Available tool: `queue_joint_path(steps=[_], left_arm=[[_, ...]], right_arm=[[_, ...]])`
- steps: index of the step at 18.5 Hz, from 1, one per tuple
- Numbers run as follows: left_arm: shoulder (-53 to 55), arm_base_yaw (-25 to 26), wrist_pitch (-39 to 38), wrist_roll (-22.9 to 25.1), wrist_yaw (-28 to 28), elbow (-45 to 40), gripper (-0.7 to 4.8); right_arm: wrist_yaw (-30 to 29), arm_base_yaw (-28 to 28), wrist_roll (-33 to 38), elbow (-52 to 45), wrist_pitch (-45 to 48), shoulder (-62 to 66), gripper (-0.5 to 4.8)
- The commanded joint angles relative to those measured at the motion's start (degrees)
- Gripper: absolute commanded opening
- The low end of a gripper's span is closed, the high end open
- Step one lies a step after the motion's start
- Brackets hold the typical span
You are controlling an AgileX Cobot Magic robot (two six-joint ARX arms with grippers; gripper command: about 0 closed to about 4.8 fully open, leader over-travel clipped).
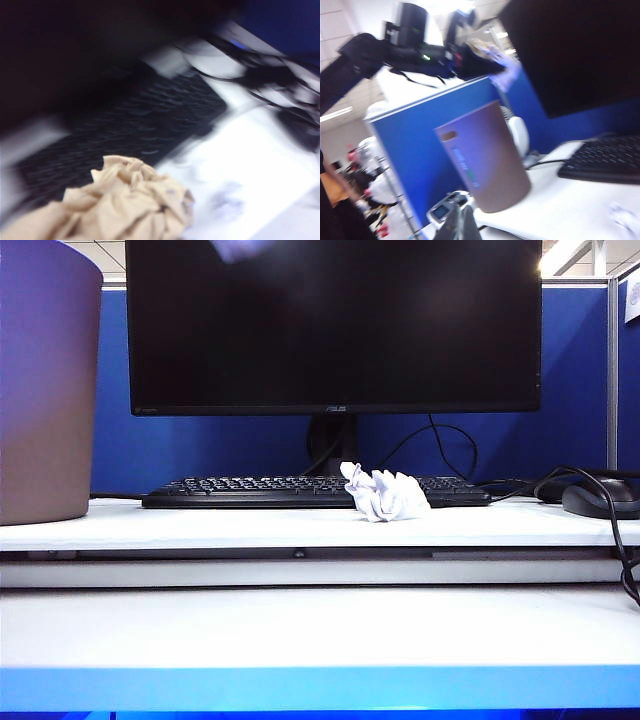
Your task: Pick up all paper balls from the table and place them in the pink trash can.
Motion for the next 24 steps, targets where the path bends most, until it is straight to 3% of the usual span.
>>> queue_joint_path(steps=[1, 3, 4, 6, 7, 9, 11, 13, 15, 20, 21, 22, 24], left_arm=[[-7.34, -0.02, -3.54, 5.35, -15.63, 1.25, -0.05], [-10.27, 0.7, -3.61, 7.32, -27.3, 1.2, -0.05], [-10.95, 2.97, -3.93, 8.94, -30.45, 1.22, -0.05], [-11.13, 11.58, -7.85, 7.87, -24.96, 1.16, -0.05], [-11.13, 13.7, -8.7, 5.18, -21.81, 0.63, -0.05], [-10.86, 16.59, -8.37, 4.74, -21.4, 0.33, -0.05], [-10.29, 17.38, -7.58, 4.72, -19.67, 0.33, -0.05], [-7.32, 19.04, -6.95, 4.94, -21.53, 0.11, -0.05], [-4.11, 21.07, -6.1, 3.15, -18.12, -0.26, -0.05], [-0.35, 21.11, -8.37, 3.19, -19.52, -0.26, 0.0], [-0.35, 21.11, -8.37, 3.21, -19.65, -0.26, 0.17], [-0.35, 21.14, -8.41, 3.23, -22.49, -0.26, 1.0], [-0.35, 21.14, -9.03, 3.23, -24.39, -0.26, 1.98]], right_arm=[[0.52, 0.11, -0.46, 0.92, 2.21, -0.09, -0.05], [1.31, 0.11, -1.09, 1.18, 3.45, -0.09, -0.05], [1.66, 0.09, -1.05, 1.22, 4.79, -0.09, -0.05], [-0.57, 0.11, -1.07, 2.73, 5.25, 0.09, -0.05], [-2.4, 0.11, -1.05, 4.09, 5.27, 0.55, -0.05], [-3.06, 0.11, -1.05, 5.79, 5.31, 0.72, -0.05], [-3.17, 0.07, -1.05, 6.21, 5.53, 0.72, -0.05], [-4.46, 0.09, -1.03, 6.23, 5.42, 0.72, -0.05], [-4.44, 0.07, -1.05, 6.25, 5.46, 0.72, -0.05], [-6.29, -0.11, -1.07, 6.91, 5.44, 0.72, -0.05], [-6.29, -0.11, -1.07, 6.91, 5.44, 0.72, -0.05], [-6.25, -0.11, -1.2, 6.91, 5.42, 0.72, -0.05], [-4.72, -0.11, -1.57, 6.91, 5.49, 0.72, -0.05]])
